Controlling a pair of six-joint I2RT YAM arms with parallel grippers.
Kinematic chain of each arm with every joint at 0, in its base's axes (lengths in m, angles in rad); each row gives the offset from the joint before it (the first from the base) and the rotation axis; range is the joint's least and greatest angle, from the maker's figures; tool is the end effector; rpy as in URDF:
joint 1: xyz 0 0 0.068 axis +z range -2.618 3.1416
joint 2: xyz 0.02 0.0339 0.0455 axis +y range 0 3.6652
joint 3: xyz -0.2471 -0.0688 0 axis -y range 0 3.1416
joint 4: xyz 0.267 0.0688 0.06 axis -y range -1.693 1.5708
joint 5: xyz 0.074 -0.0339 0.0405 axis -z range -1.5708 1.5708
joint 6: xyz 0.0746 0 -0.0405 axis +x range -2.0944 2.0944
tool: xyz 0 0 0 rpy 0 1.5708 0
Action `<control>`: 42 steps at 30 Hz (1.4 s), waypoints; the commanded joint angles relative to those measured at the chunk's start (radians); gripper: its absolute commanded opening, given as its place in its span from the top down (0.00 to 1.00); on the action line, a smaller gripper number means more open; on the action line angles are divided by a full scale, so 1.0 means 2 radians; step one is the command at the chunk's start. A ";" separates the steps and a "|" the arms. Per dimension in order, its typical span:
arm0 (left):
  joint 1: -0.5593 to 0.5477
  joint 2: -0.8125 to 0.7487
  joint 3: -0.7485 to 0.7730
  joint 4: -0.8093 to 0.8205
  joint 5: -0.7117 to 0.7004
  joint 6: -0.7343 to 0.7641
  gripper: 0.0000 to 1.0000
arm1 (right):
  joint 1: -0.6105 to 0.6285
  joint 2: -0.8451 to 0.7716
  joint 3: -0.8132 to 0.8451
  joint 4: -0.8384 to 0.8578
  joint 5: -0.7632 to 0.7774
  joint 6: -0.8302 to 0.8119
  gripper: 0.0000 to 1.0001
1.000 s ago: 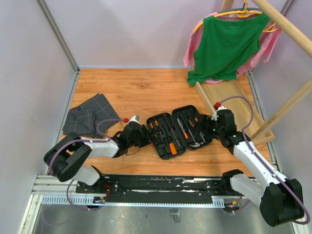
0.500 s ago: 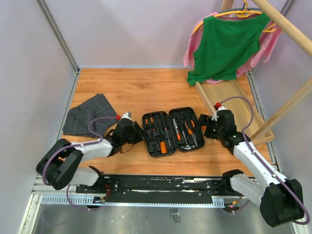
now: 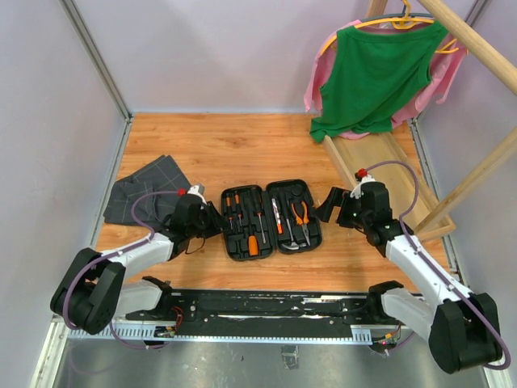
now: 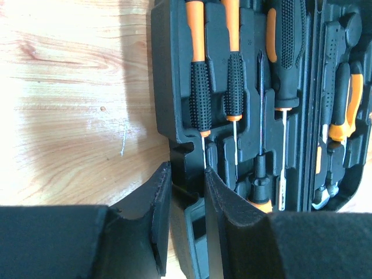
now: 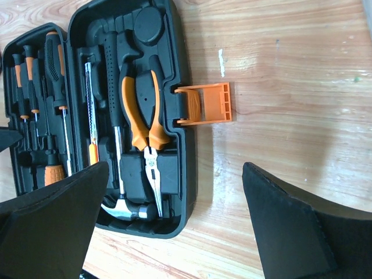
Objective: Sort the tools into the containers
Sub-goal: Move the storage box to the center of the board, then close the storage box at the center of the board.
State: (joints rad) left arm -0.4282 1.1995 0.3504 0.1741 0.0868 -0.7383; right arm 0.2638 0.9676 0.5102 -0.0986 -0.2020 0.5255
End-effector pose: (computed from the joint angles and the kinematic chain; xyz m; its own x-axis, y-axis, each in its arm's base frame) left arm 0.2407 -0.1170 0.0903 -0.7403 -0.3991 -0.5410 -0.0311 0.8242 -0.5655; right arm 0.2575 0.0851 0.1753 -0.6515 0.3331 -0.6816 -0.1077 0.8488 0.5177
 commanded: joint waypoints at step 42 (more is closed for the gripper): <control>-0.038 -0.023 0.129 -0.029 0.095 -0.004 0.81 | -0.033 0.181 -0.035 0.164 -0.232 0.045 0.06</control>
State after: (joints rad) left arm -0.4587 1.1812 0.5510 -0.0013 0.1478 -0.6945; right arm 0.2008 1.3220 0.4522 0.1696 -0.6197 0.6003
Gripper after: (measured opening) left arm 0.282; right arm 0.940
